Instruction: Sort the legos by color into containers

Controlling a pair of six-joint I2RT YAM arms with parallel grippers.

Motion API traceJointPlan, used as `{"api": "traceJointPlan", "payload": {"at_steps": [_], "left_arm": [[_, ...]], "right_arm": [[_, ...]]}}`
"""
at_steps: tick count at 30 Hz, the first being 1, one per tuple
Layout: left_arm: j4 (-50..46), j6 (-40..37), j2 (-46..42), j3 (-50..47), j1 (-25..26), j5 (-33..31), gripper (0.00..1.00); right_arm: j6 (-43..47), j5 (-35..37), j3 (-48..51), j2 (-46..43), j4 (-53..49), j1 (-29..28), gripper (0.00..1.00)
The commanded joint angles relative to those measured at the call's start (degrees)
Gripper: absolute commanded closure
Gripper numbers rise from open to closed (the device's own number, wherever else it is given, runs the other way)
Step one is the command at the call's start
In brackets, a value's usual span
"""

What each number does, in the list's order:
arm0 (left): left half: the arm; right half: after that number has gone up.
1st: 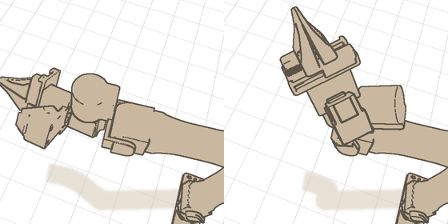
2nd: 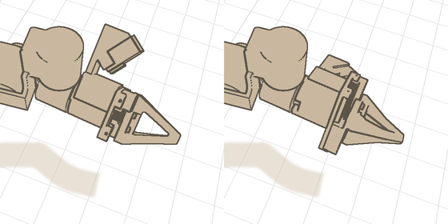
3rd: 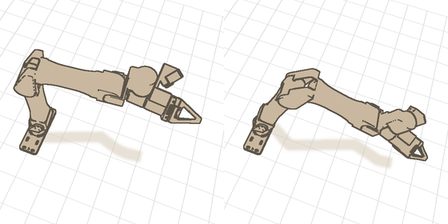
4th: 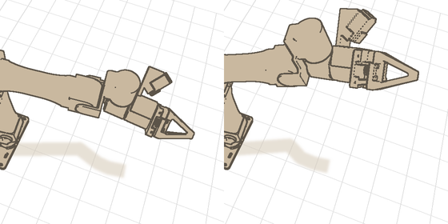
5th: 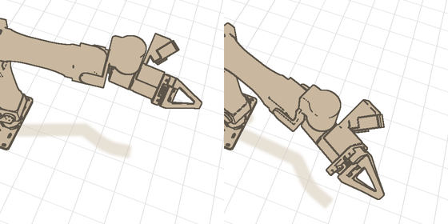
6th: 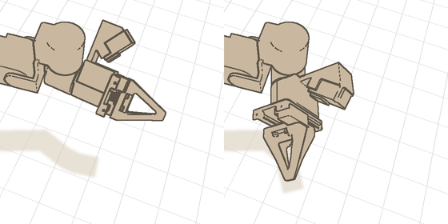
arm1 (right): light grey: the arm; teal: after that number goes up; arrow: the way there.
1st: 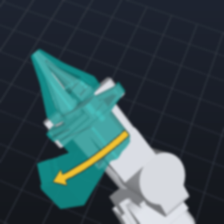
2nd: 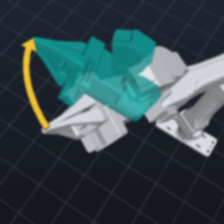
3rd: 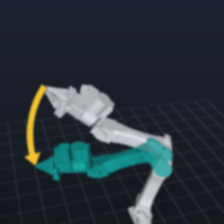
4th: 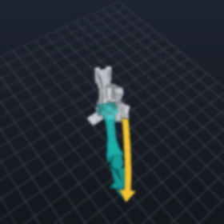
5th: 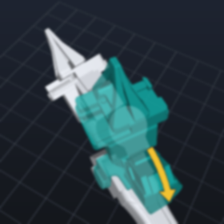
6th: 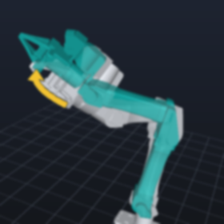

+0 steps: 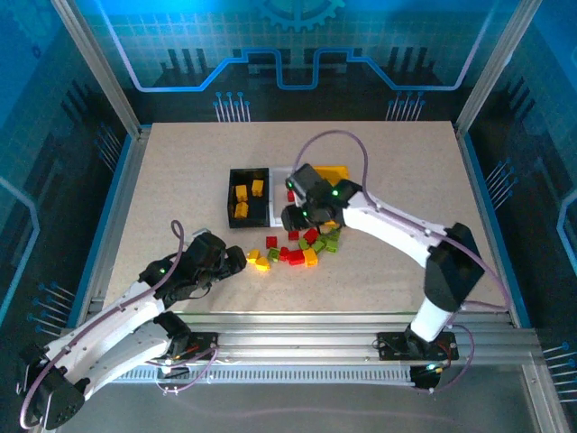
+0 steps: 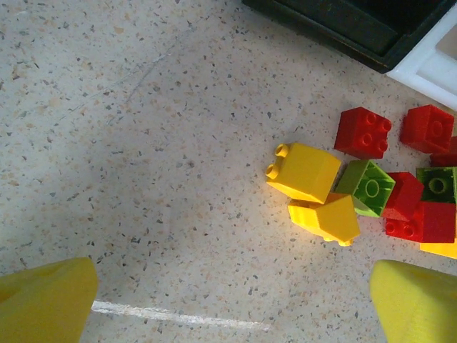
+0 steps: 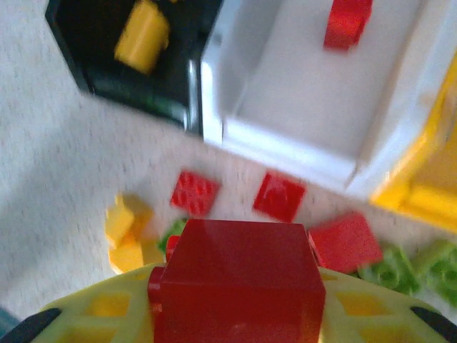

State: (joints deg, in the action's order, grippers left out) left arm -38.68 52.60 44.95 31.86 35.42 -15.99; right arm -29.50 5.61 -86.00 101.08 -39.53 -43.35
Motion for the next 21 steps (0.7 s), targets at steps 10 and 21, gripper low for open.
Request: {"api": "traceJointPlan", "payload": {"at_steps": [10, 21], "left_arm": [[0.1, -0.4, 1.0, -0.6, 0.1, 2.2, 0.01], [2.5, -3.2, 3.0, 0.7, 0.2, 5.1, 0.02]], "right_arm": [[-2.0, 3.9, -25.3, 23.0, -8.3, 5.6, 0.48], [-3.1, 2.6, -25.5, 17.8, -7.0, 5.3, 0.32]]}}
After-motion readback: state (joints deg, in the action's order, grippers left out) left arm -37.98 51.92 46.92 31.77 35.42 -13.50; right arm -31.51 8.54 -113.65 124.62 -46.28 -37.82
